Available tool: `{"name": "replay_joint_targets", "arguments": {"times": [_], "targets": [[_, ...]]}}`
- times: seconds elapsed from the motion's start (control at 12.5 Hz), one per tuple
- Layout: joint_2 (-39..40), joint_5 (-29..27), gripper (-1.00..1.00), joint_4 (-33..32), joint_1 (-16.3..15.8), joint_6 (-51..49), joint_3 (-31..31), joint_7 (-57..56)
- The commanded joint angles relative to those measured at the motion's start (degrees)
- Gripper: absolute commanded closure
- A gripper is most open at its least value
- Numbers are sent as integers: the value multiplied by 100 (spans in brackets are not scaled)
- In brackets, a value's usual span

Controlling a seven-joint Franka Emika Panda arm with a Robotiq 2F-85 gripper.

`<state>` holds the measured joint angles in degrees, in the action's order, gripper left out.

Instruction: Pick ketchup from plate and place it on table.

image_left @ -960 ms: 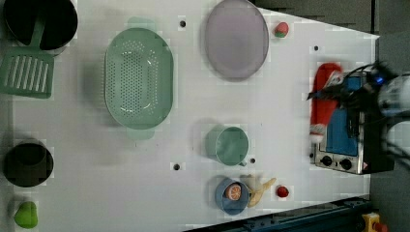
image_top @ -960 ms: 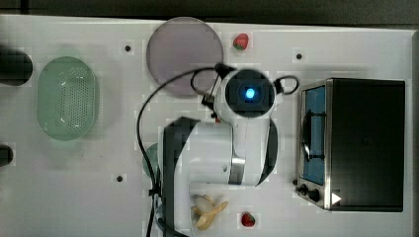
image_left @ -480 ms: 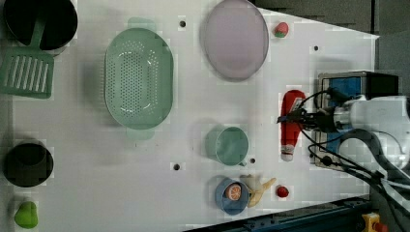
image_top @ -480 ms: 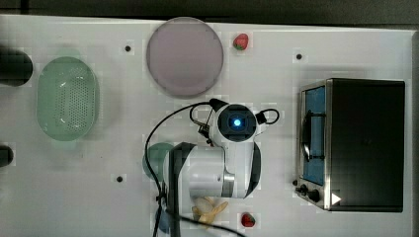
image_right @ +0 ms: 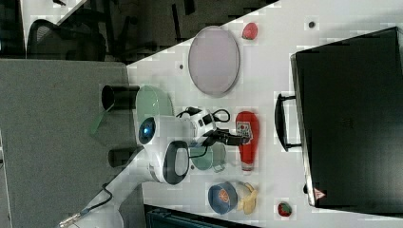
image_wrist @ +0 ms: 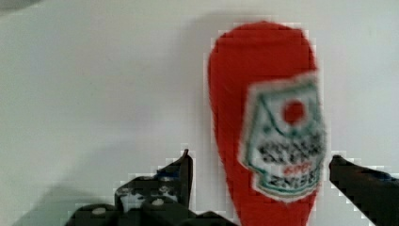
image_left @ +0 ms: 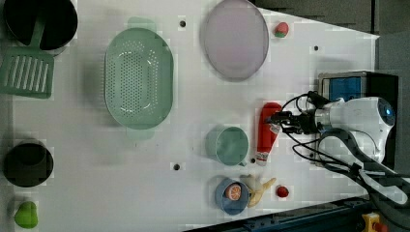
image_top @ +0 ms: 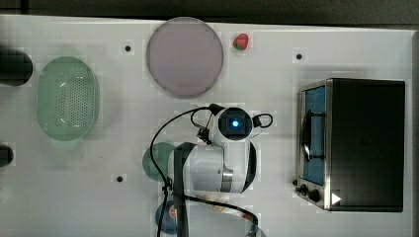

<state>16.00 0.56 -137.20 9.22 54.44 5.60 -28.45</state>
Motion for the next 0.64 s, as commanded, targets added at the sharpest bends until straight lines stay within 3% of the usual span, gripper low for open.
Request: {"name": "replay_joint_targets", "arguments": {"times": [0.08,0.64], "targets": [[-649,-21,-100,313,-8,-104,-11,16],[-2257,-13,-100,1845,-11,-2724,-16,2481]]}}
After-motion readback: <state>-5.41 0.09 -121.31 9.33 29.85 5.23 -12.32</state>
